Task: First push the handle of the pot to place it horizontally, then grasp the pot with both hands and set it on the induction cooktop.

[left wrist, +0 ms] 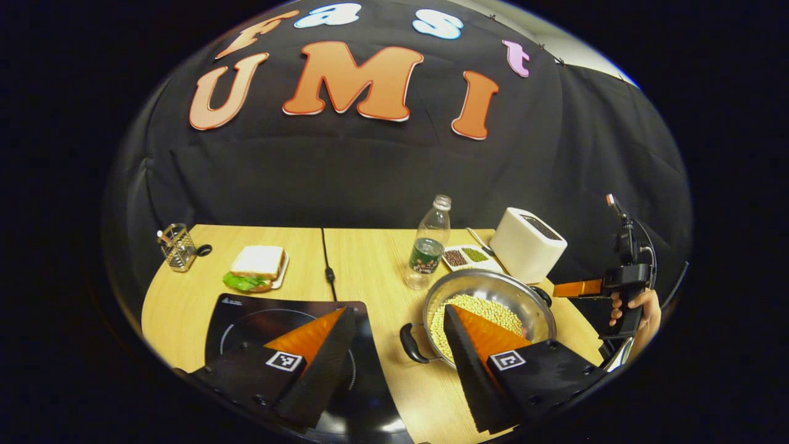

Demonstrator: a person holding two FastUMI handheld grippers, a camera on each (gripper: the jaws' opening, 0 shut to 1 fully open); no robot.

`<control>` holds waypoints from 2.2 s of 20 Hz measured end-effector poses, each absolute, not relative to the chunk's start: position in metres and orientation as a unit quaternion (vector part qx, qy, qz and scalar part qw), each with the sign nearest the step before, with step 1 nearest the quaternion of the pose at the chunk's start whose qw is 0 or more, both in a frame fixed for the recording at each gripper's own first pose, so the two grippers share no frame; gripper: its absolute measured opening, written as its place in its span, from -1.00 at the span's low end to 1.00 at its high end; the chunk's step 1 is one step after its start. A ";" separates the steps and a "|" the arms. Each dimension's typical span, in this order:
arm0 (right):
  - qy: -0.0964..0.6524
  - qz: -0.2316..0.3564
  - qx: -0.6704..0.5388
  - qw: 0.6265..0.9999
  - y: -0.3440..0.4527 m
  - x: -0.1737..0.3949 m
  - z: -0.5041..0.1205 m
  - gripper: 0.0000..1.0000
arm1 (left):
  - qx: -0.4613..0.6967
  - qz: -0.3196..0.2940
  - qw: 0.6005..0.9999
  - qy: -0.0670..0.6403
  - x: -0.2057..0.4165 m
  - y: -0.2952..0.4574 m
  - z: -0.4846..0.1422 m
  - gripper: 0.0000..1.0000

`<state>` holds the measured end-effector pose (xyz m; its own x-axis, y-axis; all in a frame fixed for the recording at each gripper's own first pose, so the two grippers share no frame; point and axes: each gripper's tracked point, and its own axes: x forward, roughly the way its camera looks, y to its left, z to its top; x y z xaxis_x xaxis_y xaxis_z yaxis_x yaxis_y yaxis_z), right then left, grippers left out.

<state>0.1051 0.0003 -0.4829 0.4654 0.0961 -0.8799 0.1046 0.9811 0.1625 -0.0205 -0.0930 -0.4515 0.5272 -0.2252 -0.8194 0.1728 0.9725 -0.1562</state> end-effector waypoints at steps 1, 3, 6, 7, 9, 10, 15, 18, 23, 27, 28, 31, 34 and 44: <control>0.512 0.000 0.086 0.855 -0.002 0.105 -0.483 -0.34 | -0.025 -0.116 0.869 0.480 -0.025 -0.101 -0.460 0.89; 0.502 0.005 0.063 0.863 -0.005 0.108 -0.484 -0.01 | -0.018 -0.117 0.864 0.489 -0.030 -0.116 -0.477 0.90; 0.488 0.020 0.026 0.872 -0.008 0.108 -0.483 0.30 | -0.013 -0.114 0.854 0.508 -0.039 -0.130 -0.499 0.90; 0.485 0.027 0.015 0.874 -0.005 0.105 -0.485 0.43 | -0.008 -0.112 0.852 0.511 -0.040 -0.132 -0.506 0.93; 0.480 0.036 0.006 0.876 -0.002 0.104 -0.489 0.57 | 0.003 -0.102 0.855 0.508 -0.042 -0.135 -0.519 0.89; 0.479 0.039 0.005 0.877 0.000 0.103 -0.491 0.60 | 0.008 -0.098 0.855 0.509 -0.045 -0.137 -0.524 0.87; 0.477 0.044 -0.015 0.878 -0.005 0.103 -0.507 0.70 | 0.037 -0.063 0.859 0.506 -0.047 -0.131 -0.549 0.91; 0.477 0.050 -0.019 0.877 -0.002 0.104 -0.512 0.70 | 0.028 -0.056 0.851 0.521 -0.058 -0.136 -0.563 0.90; 0.478 0.056 -0.032 0.876 0.000 0.102 -0.525 0.70 | 0.020 -0.035 0.845 0.533 -0.060 -0.138 -0.583 0.92; 0.487 0.063 -0.033 0.871 0.000 0.100 -0.541 0.70 | 0.045 -0.029 0.849 0.526 -0.053 -0.131 -0.588 0.87; 0.490 0.062 -0.041 0.869 -0.002 0.098 -0.545 0.70 | 0.048 -0.028 0.848 0.526 -0.051 -0.132 -0.590 0.85; 0.489 0.061 -0.039 0.869 -0.002 0.103 -0.549 0.70 | 0.055 -0.031 0.844 0.533 -0.053 -0.132 -0.595 0.84; 0.490 0.067 -0.047 0.868 -0.002 0.107 -0.557 0.69 | 0.060 -0.034 0.843 0.533 -0.050 -0.133 -0.599 0.83; 0.472 0.086 -0.055 0.876 0.013 0.119 -0.559 0.70 | 0.060 -0.028 0.833 0.550 -0.056 -0.132 -0.617 0.74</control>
